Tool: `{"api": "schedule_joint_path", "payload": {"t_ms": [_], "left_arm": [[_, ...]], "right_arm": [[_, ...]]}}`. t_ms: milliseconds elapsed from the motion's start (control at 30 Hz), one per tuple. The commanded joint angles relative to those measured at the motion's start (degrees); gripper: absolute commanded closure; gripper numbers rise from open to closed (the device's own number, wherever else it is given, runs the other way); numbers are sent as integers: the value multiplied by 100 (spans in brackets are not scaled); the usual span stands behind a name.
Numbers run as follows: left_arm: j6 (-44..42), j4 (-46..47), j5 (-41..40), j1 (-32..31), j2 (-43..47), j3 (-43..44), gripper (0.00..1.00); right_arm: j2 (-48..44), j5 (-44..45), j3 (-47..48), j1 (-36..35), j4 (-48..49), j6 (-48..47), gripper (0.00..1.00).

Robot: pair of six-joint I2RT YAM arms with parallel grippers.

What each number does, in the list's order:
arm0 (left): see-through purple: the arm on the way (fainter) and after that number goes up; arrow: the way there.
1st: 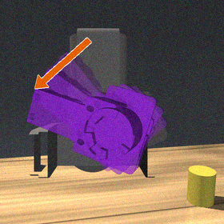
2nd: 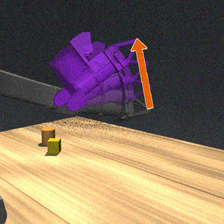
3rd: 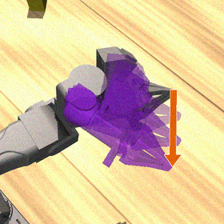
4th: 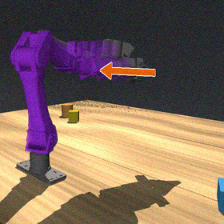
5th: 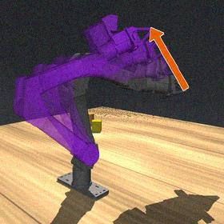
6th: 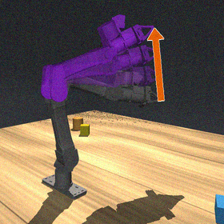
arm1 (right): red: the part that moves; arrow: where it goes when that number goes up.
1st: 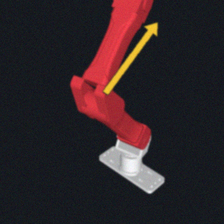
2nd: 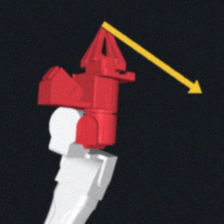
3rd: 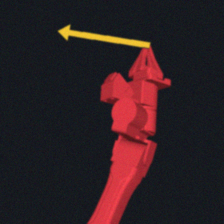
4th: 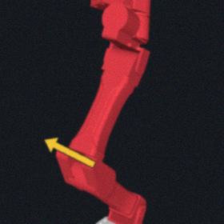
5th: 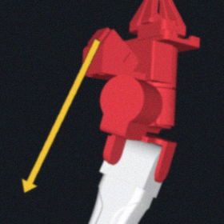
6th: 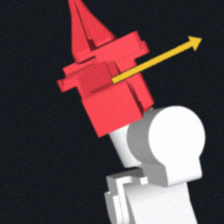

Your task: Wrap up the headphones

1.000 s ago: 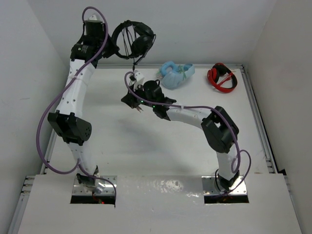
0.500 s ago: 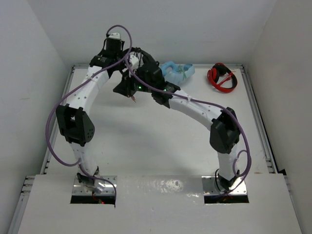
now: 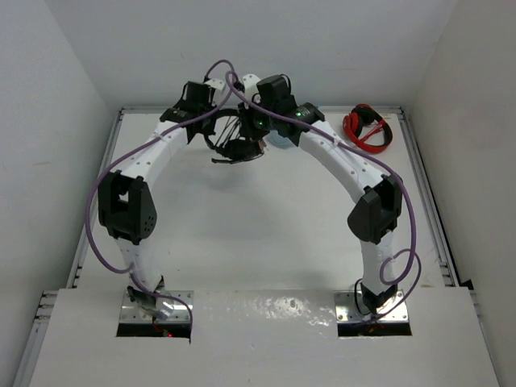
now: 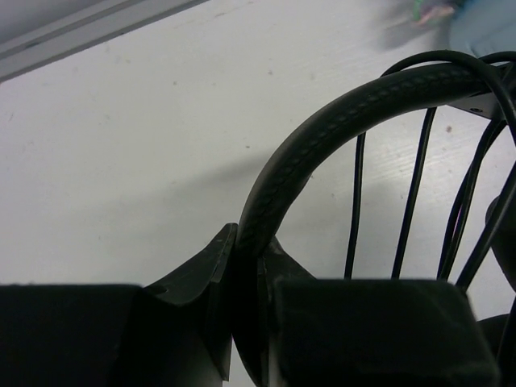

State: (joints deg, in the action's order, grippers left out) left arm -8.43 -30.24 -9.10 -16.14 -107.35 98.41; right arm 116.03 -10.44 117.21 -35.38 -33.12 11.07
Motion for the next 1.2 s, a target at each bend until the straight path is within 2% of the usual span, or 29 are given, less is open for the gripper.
{"api": "schedule_joint_path", "payload": {"t_ms": [0, 200, 433, 467, 500, 533, 600, 700, 767, 800, 833, 867, 900, 967, 1033, 1067, 1100, 1133, 1167], "left_arm": [[-835, 10, 506, -143, 276, -33, 100], [-1292, -324, 690, -407, 364, -6, 100], [-1811, -702, 1296, -504, 592, -76, 100], [-1838, -755, 1428, -530, 610, -59, 100], [-1812, -781, 1472, -539, 610, -41, 100], [-1742, -817, 1525, -548, 627, -33, 100], [-1470, -852, 1482, -548, 628, 81, 100], [-1207, -1089, 1560, -548, 636, 213, 100], [-1005, -1317, 1675, -539, 654, 371, 100], [-925, -1396, 1658, -539, 654, 415, 100], [-837, -1414, 1579, -530, 680, 529, 100], [-706, -1423, 1535, -522, 680, 582, 100], [-652, -1441, 1491, -513, 698, 635, 100], [-599, -1485, 1543, -504, 707, 776, 100], [-608, -1608, 1770, -504, 698, 872, 100], [-582, -1643, 1833, -504, 698, 925, 100], [-573, -1678, 1885, -504, 707, 943, 100], [-555, -1696, 2008, -504, 698, 952, 100], [-529, -1739, 2079, -487, 707, 978, 100]], "right_arm": [[-581, 1347, 110, -48, 51, -1359, 100], [-775, 2869, -452, 13, 806, -2521, 100], [-828, 3522, -1121, 312, 1554, -2839, 100], [-827, 3505, -1191, 312, 1720, -2812, 96], [-836, 3505, -1418, 312, 1826, -2786, 88], [-862, 3557, -1585, 312, 1975, -2760, 72], [-1020, 3750, -2233, 338, 2631, -2541, 69], [-1161, 3409, -2754, 426, 2995, -2286, 67], [-1266, 3163, -2966, 444, 3153, -2232, 69], [-1310, 3110, -3237, 444, 3206, -2154, 74], [-1459, 3013, -3405, 452, 3259, -2109, 80], [-1556, 2830, -3615, 453, 3582, -2066, 92], [-1653, 2723, -4078, 453, 3750, -2004, 96], [-1838, 2661, -4459, 461, 4241, -1881, 99], [-1829, 2609, -4584, 514, 4279, -1635, 99], [-1786, 2565, -4584, 523, 4288, -1582, 95], [-1777, 2555, -4610, 532, 4305, -1486, 72], [-1777, 2538, -4619, 532, 4306, -1468, 62], [-1777, 2486, -4645, 540, 4271, -1459, 46]]}}
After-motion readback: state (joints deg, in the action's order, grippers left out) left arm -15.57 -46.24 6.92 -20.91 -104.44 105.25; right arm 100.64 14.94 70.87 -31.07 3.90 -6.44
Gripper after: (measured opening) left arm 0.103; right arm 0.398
